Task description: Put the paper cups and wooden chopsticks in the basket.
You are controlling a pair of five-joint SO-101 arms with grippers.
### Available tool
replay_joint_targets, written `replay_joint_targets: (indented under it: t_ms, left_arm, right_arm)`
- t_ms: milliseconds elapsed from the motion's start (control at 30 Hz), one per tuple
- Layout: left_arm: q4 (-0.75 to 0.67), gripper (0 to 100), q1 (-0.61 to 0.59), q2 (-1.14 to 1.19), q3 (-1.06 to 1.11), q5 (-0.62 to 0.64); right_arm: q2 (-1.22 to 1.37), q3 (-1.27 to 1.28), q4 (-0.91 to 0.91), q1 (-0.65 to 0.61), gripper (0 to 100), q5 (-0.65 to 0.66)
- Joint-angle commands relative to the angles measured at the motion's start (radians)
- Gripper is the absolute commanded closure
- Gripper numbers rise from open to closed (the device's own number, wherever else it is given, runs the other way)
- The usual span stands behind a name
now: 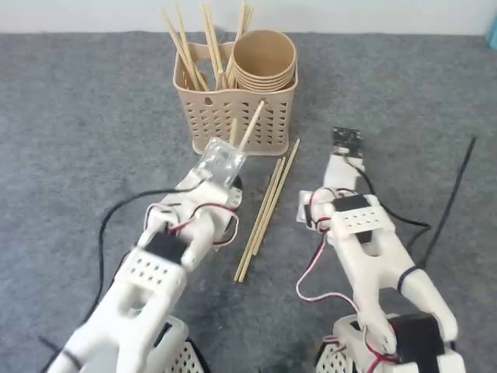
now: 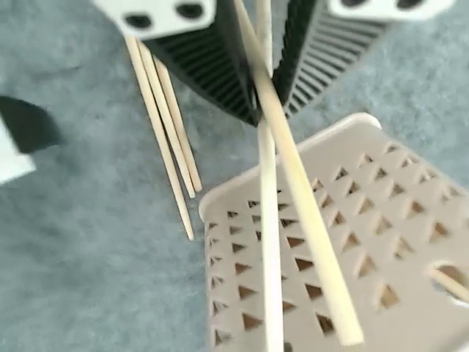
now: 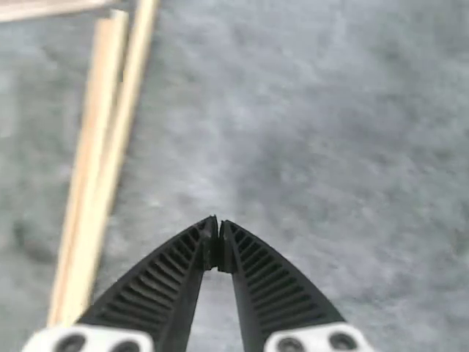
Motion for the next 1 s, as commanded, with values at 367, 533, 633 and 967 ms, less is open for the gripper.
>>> replay_joint_targets:
  t_ms: [367,533,633,967]
  left_arm:
    - [-0.026,99,-0.012,-0.68,0.286,0.008]
    - [-0.032,99,-0.026,-0.637,0.257,0.087]
    - [-0.037,99,-0.083,-0.586,0.222,0.144]
    - [-0.164,99,-0.153,-0.463,0.206,0.163]
  right_arm:
    - [0.005,-0.181,-0.041,-0.189,87.9,-0.23]
    - [0.17,-0.184,-0.166,-0.183,89.8,-0.227]
    - [0.268,-0.227,-0.194,-0.183,89.7,-0.227]
    - [0.39,-0.351,-0.097,-0.154,93.0,-0.232]
